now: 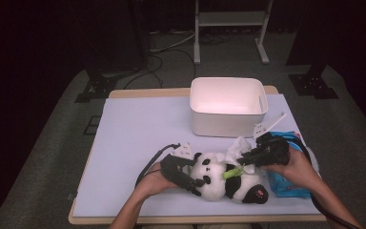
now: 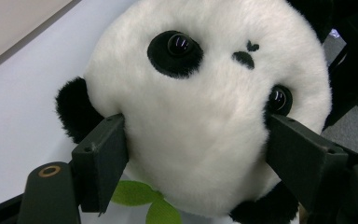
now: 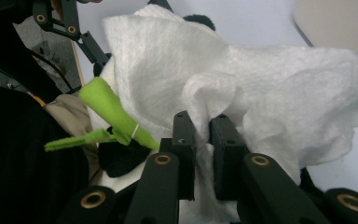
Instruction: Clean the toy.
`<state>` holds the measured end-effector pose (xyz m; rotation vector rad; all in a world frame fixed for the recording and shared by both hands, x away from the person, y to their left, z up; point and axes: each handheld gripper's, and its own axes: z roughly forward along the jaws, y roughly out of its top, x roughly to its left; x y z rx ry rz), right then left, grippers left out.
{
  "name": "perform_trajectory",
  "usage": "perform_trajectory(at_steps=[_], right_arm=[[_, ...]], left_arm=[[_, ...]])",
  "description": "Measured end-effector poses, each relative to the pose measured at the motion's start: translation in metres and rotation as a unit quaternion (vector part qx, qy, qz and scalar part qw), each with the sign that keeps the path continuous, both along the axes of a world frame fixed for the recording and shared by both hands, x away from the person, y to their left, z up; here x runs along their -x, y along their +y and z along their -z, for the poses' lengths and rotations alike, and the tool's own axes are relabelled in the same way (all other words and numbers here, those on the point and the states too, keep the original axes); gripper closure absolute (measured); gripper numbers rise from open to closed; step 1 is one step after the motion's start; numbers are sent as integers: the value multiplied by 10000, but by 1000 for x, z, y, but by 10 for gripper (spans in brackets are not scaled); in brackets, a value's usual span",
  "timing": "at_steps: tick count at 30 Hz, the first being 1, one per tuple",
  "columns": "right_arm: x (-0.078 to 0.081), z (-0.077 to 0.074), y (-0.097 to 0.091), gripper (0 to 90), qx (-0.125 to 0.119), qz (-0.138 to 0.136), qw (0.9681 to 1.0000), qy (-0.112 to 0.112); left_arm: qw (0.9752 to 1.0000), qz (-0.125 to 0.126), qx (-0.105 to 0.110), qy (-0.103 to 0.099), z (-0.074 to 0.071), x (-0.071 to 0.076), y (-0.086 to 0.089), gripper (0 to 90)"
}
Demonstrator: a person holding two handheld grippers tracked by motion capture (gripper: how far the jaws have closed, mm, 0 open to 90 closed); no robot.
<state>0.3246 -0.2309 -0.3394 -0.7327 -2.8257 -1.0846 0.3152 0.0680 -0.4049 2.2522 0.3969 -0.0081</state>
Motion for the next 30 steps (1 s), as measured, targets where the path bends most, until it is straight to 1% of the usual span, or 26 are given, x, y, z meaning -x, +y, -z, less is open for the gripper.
perform_trajectory(at_steps=[5, 9, 11, 13, 18, 19, 22, 23, 27, 30], right_arm=[[-2, 4, -7, 809, -132, 56, 9999, 29], [0, 4, -6, 809, -172, 45, 9998, -7], [2, 2, -4, 809, -196, 42, 9998, -52], [4, 0, -1, 809, -211, 15, 9997, -108], [11, -7, 10, 809, -359, -49, 9991, -200], [12, -7, 13, 809, -362, -72, 9991, -220], [16, -10, 22, 809, -351, -159, 9990, -236], [18, -11, 26, 809, -316, -200, 9989, -268], [23, -15, 35, 808, -325, -268, 9987, -291], [27, -16, 41, 808, -290, -347, 9985, -323]], left_arm=[[10000, -10, -36, -8, -1, 1, -3, 220], [10000, 28, 4, 0, -1, 2, -1, 212], [9999, 103, -40, -35, -2, 2, 2, 207], [9999, 111, -19, -42, -3, 2, 2, 201], [9999, 151, 28, -55, -4, 1, 7, 197], [9999, 137, 59, -40, -4, 0, 9, 197], [9998, 183, 54, -62, -5, -1, 14, 199], [9998, 161, 58, -72, -5, -1, 16, 200], [9998, 103, 112, -94, -8, -2, 24, 215], [9998, 49, 131, -105, -9, -3, 28, 225]])
